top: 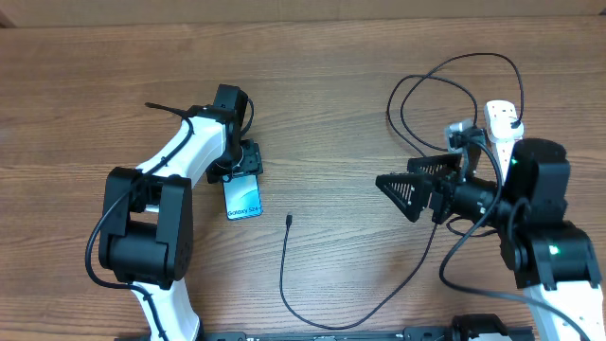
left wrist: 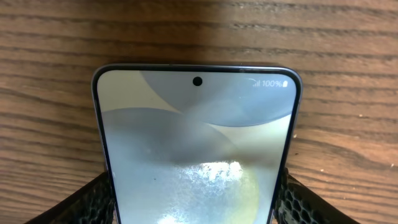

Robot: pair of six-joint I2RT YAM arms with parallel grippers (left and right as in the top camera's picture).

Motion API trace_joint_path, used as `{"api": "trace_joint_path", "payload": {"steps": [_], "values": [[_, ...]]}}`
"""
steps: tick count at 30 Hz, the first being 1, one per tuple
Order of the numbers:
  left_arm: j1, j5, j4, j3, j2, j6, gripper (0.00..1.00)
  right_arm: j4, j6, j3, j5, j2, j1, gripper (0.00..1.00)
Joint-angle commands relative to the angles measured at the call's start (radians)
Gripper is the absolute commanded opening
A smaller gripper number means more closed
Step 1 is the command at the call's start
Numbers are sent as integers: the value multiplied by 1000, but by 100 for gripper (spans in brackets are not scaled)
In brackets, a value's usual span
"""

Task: Plug charger to phone and switch on socket
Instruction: 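Raise the right arm and move the right gripper toward the phone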

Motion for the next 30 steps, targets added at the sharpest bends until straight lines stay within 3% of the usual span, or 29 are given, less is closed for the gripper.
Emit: {"api": "trace_joint_path", "payload": {"steps": [1, 8, 14, 21, 30], "values": [[1, 150, 16, -42, 57, 70, 61, -19, 5, 20, -49, 47, 4, 100], [22, 254, 14, -40, 57, 122, 59, -159, 2, 10, -18, 221, 5, 100], [45, 368, 18, -40, 57, 183, 59, -155, 0, -21, -17, 375, 31, 100], [54, 486, 20, -40, 57, 227, 60, -46, 7, -29, -14, 523, 143, 93], [54, 553, 19, -40, 57, 249, 60, 222, 281, -29, 137, 644, 346, 92]]}}
